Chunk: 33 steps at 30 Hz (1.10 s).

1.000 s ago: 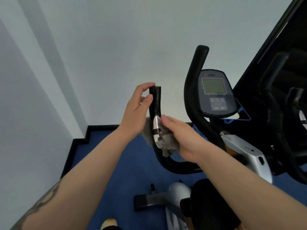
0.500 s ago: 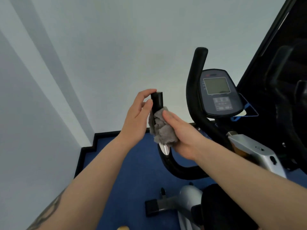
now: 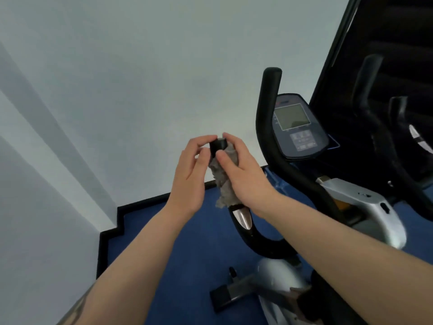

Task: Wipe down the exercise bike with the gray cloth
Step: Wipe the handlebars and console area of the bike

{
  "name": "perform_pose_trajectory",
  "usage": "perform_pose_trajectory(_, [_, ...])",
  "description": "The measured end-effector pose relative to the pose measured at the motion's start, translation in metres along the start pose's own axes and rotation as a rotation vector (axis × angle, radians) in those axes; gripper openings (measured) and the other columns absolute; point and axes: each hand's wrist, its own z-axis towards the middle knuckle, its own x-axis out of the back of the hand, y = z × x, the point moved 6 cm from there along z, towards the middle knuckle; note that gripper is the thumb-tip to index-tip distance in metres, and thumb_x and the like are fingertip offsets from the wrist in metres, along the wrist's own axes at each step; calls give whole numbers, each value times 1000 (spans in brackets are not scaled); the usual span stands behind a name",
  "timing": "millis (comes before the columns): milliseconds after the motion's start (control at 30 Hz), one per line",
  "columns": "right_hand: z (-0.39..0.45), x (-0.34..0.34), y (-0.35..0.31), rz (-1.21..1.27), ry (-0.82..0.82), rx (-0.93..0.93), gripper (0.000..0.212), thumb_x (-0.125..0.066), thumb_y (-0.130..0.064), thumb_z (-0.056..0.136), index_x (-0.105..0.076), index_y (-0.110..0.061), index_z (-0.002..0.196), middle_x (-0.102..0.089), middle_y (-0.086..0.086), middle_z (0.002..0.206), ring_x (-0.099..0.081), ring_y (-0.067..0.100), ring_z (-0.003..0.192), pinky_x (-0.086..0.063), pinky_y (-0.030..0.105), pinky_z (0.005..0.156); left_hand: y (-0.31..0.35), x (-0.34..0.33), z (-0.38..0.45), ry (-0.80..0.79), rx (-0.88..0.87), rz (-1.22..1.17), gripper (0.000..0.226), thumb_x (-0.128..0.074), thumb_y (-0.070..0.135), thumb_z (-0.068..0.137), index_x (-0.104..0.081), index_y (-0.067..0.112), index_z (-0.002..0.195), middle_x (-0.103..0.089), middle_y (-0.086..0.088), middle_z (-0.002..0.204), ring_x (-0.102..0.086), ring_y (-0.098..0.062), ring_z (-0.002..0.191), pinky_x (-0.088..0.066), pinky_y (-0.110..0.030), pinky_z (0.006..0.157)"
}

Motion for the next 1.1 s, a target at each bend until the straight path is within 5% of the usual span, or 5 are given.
perform_pose_trajectory(267, [-5, -3, -11, -187, 87, 46, 35, -54, -24, 99, -45, -25, 133, -65, -9, 82, -63, 6, 67, -52, 28, 67, -4, 4, 5, -101, -18, 6, 28, -43, 24, 97, -56, 35, 119, -62, 9, 116, -58, -8, 103, -47, -23, 90])
perform_pose_trajectory(433, [-37, -9, 4, -413, 195, -32, 54, -53, -35, 98, -30, -32, 146, -57, -9, 127, -58, 11, 110, -48, 36, 94, -3, 6, 6, -146, -47, 27, 26, -44, 24, 97, -56, 33, 119, -61, 14, 116, -56, 1, 99, -40, -10, 86])
perform_pose_trajectory(600, [-16, -4, -11, -323, 218, -66, 24, -56, -28, 96, -51, -29, 120, -67, -16, 77, -64, 6, 73, -53, 26, 71, 5, 5, 24, -206, -140, 160, 16, -50, 27, 94, -56, 27, 108, -61, 12, 109, -57, -6, 104, -42, -20, 89])
perform_pose_trajectory(767, [-59, -13, 4, -590, 281, -66, 60, -52, -42, 97, -22, -39, 149, -44, -16, 139, -51, 3, 105, -40, 23, 80, 12, 3, 36, -311, -350, 363, 21, -50, 26, 94, -58, 16, 111, -61, 6, 105, -55, -13, 100, -39, -18, 89])
perform_pose_trajectory(1100, [-112, -14, 15, -942, 537, -48, 62, -41, -54, 92, -38, -24, 146, -55, -7, 129, -60, 16, 97, -45, 28, 79, 13, -14, 31, -435, -540, 360, 26, -40, 14, 101, -66, 11, 105, -56, 2, 112, -50, -16, 107, -35, -13, 92])
